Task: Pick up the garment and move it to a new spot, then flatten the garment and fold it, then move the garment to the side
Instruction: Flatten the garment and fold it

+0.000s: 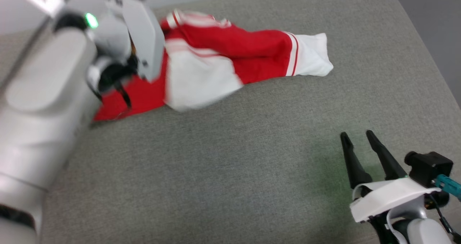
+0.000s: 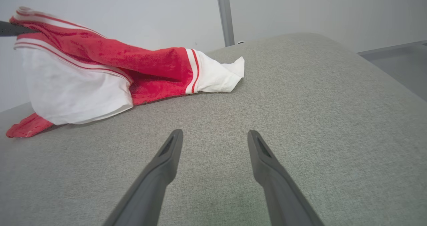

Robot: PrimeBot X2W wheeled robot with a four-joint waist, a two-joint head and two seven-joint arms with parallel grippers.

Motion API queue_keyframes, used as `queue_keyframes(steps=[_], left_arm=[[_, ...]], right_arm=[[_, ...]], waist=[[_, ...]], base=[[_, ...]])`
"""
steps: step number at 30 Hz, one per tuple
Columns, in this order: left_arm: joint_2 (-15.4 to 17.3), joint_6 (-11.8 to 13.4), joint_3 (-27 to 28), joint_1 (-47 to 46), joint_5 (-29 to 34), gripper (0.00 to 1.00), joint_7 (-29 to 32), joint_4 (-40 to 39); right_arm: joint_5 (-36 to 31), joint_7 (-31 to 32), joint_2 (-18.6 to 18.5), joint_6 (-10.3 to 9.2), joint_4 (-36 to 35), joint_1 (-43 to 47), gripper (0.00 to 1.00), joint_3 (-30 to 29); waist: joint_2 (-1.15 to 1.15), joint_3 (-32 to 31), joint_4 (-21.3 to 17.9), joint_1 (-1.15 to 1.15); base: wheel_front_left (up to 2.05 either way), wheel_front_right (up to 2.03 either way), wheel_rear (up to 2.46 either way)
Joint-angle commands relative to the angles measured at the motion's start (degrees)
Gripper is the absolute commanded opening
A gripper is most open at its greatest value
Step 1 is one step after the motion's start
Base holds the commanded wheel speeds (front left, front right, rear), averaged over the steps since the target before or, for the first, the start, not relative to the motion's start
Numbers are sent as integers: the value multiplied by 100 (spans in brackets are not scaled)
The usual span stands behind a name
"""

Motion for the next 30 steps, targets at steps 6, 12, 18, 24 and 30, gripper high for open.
queue_keyframes(steps=[6, 12, 18, 24, 30], left_arm=[[21, -13, -571, -751, 795, 0, -260, 588], [-154, -7, -921, -847, 1102, 8, -822, 1594], [-171, -7, -1092, -754, 908, 100, -1095, 1972], [-158, -7, -933, -771, 189, 100, -883, 1854], [-184, -7, -701, -542, -863, 100, 492, 1546]], right_arm=[[141, -154, 64, -7, 134, -198, 100, 238], [222, -305, 89, -7, 308, -308, 100, 326], [183, -336, 67, -7, 407, -253, 100, 220], [135, -259, 26, -7, 386, -276, 100, 224], [67, -180, 12, -7, 323, -227, 100, 154]], waist=[[0, 306, -306, 0], [0, 502, -474, 0], [0, 456, -285, 0], [0, 323, 86, 0], [0, 185, 319, 0]], base=[[0, 0, 0], [0, 0, 0], [0, 0, 0], [0, 0, 0], [0, 0, 0]])
